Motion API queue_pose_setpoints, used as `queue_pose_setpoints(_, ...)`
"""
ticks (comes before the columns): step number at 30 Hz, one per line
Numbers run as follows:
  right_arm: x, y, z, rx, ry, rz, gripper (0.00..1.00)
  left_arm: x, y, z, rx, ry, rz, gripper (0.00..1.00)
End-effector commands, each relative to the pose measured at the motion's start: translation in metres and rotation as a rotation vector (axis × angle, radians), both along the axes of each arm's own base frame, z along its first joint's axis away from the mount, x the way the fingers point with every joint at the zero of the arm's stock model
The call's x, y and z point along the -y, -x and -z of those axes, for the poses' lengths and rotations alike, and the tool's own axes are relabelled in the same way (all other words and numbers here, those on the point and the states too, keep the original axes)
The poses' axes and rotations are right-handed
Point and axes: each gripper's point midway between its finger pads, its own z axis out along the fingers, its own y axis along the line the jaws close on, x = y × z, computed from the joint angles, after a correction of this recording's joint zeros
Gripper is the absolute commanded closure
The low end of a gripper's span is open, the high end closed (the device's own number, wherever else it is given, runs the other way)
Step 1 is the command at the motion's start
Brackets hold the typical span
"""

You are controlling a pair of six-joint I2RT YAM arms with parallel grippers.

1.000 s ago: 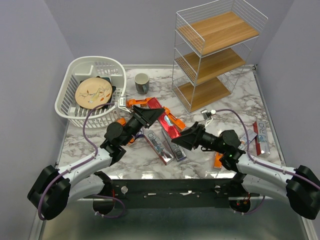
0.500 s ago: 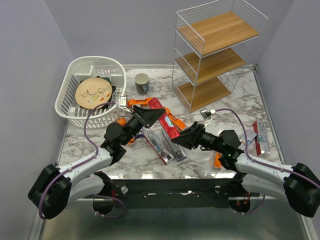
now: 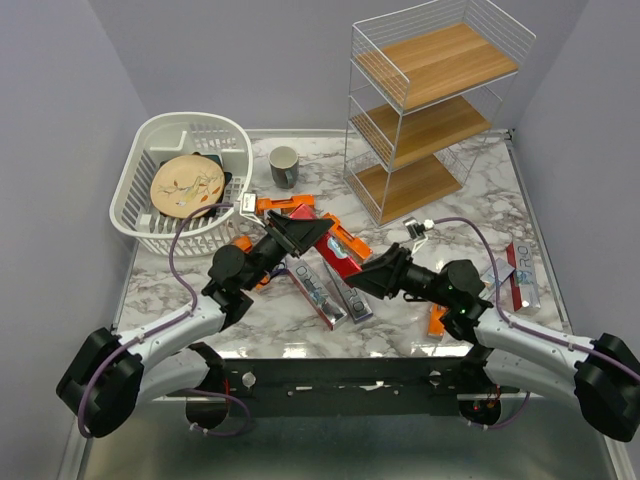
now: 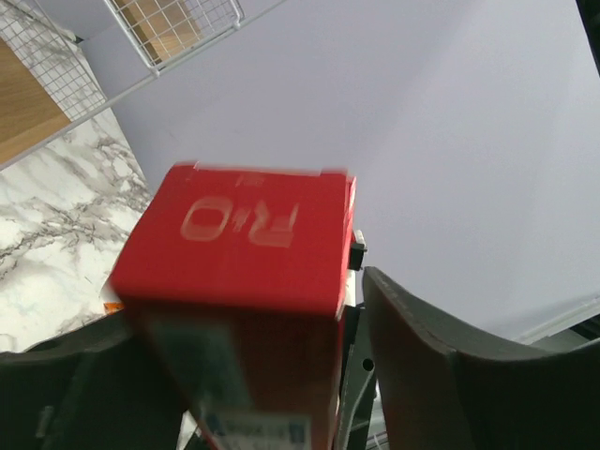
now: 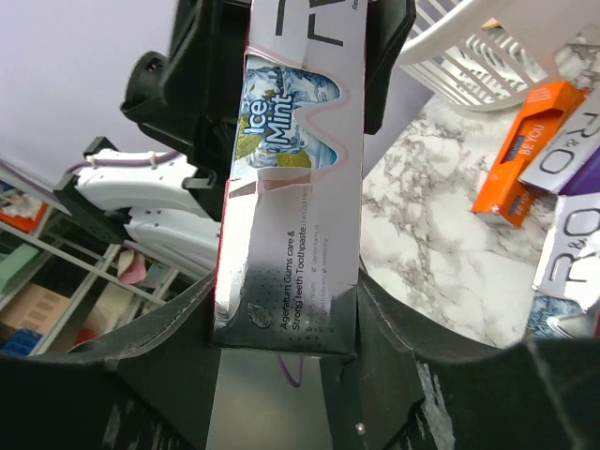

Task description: Place and organize the toothpastes onto the shelf

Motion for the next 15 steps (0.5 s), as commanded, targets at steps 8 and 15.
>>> queue_pose_setpoints(8,0.035,-0.013,0.022,0.091,0.277,0.195,0.60,-0.038,-0.019,0.027,0.018,-0.363,-0.259,0.01)
queue_pose_setpoints(15,0.082,-0.030,0.038,0.070,0.464,0.428,0.63,-0.106,-0.027,0.023,0.017,-0.656,-0.542,0.01)
